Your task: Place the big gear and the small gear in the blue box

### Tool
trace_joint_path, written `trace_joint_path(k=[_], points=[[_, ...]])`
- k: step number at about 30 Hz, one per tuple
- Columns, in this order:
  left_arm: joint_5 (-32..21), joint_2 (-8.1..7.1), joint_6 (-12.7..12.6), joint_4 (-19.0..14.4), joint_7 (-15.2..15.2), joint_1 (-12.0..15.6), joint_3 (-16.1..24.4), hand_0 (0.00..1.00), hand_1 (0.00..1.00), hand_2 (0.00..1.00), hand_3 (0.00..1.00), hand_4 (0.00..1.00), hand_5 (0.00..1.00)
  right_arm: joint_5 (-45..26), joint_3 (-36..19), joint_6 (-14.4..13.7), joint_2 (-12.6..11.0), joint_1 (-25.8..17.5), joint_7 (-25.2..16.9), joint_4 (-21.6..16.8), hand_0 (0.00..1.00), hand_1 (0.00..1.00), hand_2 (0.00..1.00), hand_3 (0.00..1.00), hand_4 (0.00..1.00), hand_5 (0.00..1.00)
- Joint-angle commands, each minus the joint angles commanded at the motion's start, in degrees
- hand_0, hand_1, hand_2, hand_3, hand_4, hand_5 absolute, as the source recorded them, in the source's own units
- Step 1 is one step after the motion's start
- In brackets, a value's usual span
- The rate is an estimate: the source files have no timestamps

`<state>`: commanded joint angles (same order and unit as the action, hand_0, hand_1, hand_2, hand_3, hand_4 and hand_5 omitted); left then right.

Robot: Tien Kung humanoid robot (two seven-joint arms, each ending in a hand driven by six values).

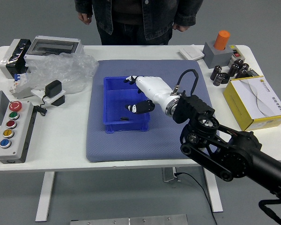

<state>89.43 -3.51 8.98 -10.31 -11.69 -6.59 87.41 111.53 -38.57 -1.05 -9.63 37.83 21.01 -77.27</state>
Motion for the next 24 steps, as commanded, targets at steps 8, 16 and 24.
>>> trace_joint_path(k=[8, 16, 24], points=[[-0.2, -0.21, -0.1, 0.0, 0.1, -0.1, -0.1, 0.726, 0.674, 0.693, 0.692, 0.433, 0.011, -1.6, 1.0, 0.2, -5.5, 2.5, -1.0, 4.8, 0.652, 0.597, 0.735, 0.793, 0.784, 0.281], [-0.2, -0.13, 0.0, 0.0, 0.1, -0.3, 0.1, 0.726, 0.675, 0.693, 0.693, 0.433, 0.011, -4.7, 2.8, 0.6, -7.0, 5.4, -3.6, 13.6, 0.649, 0.593, 0.735, 0.780, 0.779, 0.280], [-0.2, -0.13, -0.1, 0.0, 0.0, -0.3, -0.1, 0.725, 0.674, 0.693, 0.692, 0.433, 0.013, -8.3, 4.1, -0.3, -4.6, 7.8, -7.7, 23.9, 0.648, 0.588, 0.731, 0.760, 0.770, 0.276]])
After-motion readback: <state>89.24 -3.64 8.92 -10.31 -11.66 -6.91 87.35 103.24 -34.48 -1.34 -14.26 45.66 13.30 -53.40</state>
